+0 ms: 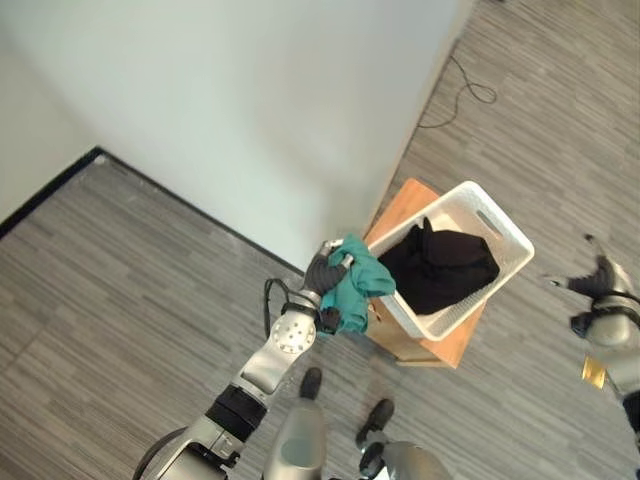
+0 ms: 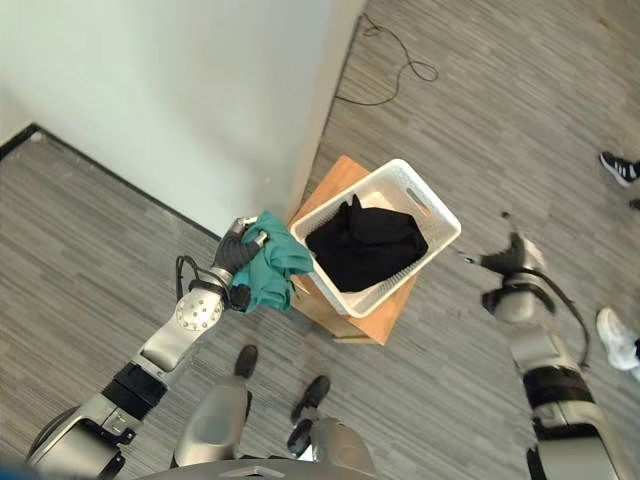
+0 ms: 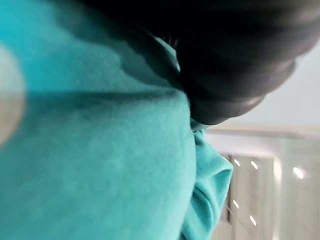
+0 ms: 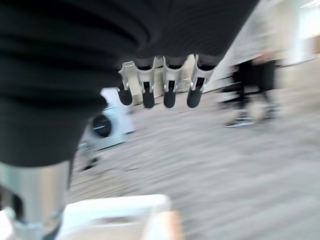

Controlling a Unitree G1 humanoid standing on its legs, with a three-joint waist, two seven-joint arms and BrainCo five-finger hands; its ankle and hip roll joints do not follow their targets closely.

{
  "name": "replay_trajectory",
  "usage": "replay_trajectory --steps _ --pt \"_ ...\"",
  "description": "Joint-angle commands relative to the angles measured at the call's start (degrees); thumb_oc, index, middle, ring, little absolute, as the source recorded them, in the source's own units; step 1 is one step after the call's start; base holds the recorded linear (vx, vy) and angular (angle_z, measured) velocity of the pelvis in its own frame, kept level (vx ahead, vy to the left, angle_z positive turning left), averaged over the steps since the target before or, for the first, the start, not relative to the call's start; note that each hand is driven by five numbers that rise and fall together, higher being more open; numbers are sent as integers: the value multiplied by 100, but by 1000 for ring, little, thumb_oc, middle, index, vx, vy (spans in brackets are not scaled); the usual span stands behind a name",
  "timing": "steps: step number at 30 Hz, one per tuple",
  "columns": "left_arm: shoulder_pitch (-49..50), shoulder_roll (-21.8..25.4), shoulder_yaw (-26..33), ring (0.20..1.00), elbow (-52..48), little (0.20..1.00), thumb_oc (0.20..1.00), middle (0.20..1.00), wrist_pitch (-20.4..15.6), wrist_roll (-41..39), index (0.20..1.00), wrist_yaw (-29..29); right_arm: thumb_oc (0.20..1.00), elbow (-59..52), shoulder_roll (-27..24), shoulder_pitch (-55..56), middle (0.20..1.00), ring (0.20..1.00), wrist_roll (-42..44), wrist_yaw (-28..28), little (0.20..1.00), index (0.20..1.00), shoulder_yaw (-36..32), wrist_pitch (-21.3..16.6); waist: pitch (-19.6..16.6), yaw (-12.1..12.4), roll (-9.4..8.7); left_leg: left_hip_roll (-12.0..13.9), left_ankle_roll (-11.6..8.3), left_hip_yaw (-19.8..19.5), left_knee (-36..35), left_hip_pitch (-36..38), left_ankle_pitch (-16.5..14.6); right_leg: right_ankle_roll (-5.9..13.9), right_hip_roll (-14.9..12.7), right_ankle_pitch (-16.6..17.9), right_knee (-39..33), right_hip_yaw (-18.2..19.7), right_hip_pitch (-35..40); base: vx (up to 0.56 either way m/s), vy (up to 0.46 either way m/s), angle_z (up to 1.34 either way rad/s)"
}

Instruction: Pick up bed clothes into laundry basket.

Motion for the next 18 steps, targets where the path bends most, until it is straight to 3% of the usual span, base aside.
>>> replay_trajectory --steps 1,3,8,15,18 --pt "-858 -342 -554 200 -510 200 200 200 -524 570 200 -168 1000 657 -152 -331 1000 1000 198 129 1000 1000 517 -95 -582 164 314 282 -293 229 -1054 572 -135 428 -95 -688 94 -236 678 19 -9 -23" --pt "-1230 -425 -780 200 -717 200 200 200 -599 654 200 -259 1000 1438 154 -224 1000 1000 123 359 1000 1000 859 -52 -643 93 488 300 -307 282 -1054 619 -118 437 -137 -712 94 -178 687 17 -22 -14" --pt "-1705 -644 -1008 200 -918 200 200 200 -627 768 200 -298 1000 2529 703 -123 1000 1000 88 576 1000 1000 1203 26 -714 21 718 294 -338 299 -1054 642 -77 451 -178 -748 94 -158 714 7 -3 -5" --pt "-2277 -1025 -1097 200 -432 200 200 200 -533 1182 200 -56 1000 3283 1555 177 1000 1000 184 767 1000 1000 1470 71 -802 -110 929 297 -379 325 -1054 636 -32 482 -221 -768 94 -128 682 5 -8 4" --pt "-2379 -1136 -1067 200 56 200 200 200 -445 1382 200 128 1000 3297 1808 290 1000 1000 494 779 1000 1000 1381 27 -842 -170 939 322 -400 373 -1054 629 -12 497 -210 -759 94 -101 657 4 -2 -1"
